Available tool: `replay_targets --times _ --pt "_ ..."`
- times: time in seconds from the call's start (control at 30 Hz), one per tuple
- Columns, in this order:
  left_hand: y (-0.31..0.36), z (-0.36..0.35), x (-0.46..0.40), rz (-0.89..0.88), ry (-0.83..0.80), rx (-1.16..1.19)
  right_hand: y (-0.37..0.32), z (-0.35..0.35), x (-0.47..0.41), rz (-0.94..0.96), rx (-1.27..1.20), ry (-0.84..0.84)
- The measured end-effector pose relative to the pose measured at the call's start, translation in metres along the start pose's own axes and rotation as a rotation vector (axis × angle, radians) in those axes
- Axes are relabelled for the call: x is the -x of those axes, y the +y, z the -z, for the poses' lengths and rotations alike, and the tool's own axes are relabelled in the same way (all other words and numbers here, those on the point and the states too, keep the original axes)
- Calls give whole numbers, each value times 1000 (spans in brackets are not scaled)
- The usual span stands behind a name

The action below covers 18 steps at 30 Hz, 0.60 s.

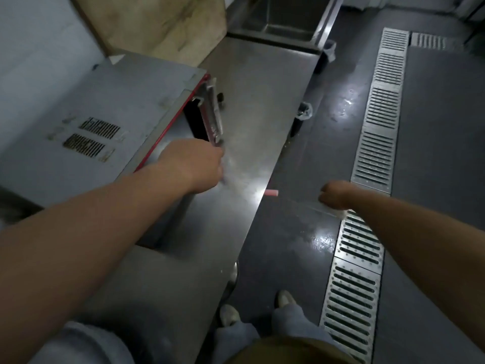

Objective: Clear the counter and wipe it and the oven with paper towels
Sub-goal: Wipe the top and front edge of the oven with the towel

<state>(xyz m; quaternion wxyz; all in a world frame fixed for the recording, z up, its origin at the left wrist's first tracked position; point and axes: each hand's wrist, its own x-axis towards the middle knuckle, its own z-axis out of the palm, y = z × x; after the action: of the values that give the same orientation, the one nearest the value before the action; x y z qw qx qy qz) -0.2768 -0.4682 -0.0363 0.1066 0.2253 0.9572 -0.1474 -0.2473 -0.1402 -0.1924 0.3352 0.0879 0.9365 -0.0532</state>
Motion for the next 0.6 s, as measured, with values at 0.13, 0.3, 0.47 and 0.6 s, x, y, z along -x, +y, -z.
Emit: replay_targets --times 0.13,0.3,0.47,0.6 --pt "39 7 -40 -4 -114 109 12 35 5 92 39 21" --pt "85 4 -70 -60 -277 94 47 62 13 81 -16 4" --pt "134 18 -95 -94 -332 71 81 70 11 13 -49 -40" --pt "168 33 -114 -159 -349 65 91 77 15 -60 -131 -101"
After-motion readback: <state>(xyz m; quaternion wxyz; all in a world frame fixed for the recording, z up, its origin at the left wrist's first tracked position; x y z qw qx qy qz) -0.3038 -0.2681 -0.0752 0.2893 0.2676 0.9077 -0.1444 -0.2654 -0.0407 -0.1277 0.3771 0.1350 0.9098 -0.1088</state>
